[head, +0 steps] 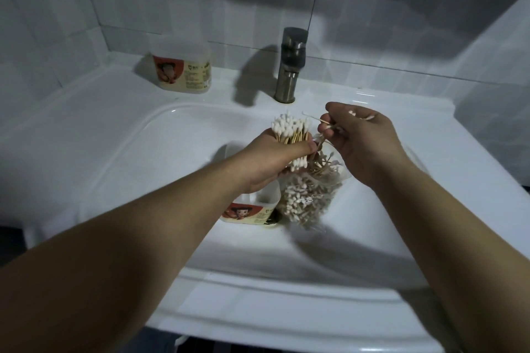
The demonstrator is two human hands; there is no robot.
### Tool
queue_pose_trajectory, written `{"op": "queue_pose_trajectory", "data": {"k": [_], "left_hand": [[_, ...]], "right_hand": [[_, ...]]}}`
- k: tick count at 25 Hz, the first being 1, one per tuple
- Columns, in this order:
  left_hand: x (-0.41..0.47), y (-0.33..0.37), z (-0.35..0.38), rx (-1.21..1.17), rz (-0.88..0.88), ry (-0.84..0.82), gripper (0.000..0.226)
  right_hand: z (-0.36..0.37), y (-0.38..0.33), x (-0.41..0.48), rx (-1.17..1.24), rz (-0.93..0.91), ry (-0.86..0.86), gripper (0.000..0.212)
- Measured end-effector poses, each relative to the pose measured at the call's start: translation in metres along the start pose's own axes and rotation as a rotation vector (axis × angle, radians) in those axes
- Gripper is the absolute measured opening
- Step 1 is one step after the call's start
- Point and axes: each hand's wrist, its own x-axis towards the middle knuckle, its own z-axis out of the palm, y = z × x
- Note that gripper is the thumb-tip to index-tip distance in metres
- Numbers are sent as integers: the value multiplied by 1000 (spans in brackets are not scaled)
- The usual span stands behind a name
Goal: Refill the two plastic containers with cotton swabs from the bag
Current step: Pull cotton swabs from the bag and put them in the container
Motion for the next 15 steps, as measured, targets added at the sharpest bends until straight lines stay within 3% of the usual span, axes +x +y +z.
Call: {"op": "queue_pose_trajectory", "data": {"k": [5,10,13,15], "left_hand": [[-2,2,0,96,9,-21,18],[-1,2,-1,187,-33,-16,13],[1,2,-3,153,-57,62,19],[2,4,-6,117,-50,127,10]], "right_hand": [[3,4,0,16,69,-24,8],[1,1,3,47,7,58,8],[-4,-3,5,29,-26,90,6],[-6,-3,4,-86,-67,75,6]]}}
